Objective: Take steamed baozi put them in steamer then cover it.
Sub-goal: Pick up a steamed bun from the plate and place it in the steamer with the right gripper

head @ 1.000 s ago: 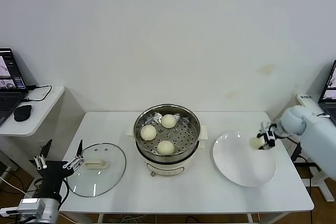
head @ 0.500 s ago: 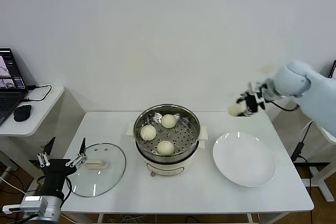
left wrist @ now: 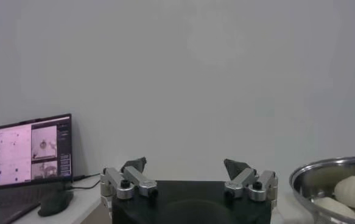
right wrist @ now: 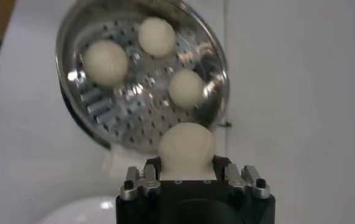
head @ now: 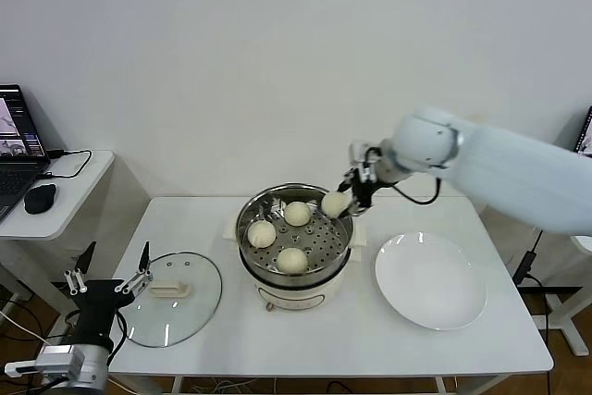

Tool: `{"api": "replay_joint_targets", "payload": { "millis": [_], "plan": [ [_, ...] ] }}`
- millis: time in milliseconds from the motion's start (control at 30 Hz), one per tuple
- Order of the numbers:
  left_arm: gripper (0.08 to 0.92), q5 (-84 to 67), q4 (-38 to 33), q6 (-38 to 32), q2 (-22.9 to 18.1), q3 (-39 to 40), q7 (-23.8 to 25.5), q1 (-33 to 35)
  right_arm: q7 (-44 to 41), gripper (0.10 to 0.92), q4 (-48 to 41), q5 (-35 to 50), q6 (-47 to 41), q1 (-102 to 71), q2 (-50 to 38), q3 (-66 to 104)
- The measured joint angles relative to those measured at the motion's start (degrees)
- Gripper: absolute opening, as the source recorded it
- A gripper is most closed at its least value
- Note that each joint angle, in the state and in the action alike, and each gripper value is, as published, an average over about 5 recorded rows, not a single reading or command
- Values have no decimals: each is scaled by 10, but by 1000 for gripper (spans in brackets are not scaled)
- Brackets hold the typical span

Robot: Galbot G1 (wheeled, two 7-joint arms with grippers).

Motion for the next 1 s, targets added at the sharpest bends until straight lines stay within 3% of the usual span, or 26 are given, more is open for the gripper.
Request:
{"api": "replay_joint_targets", "payload": {
  "millis": [600,1000],
  "plan": [
    [823,-1,2,-1,-1,1,-1,-1,67,546,-52,-14,-55,-89,60,-10],
    [823,0,2,-1,-2,3,0,-2,67,806,-32,-6,-62,-84,37,37]
  ]
}}
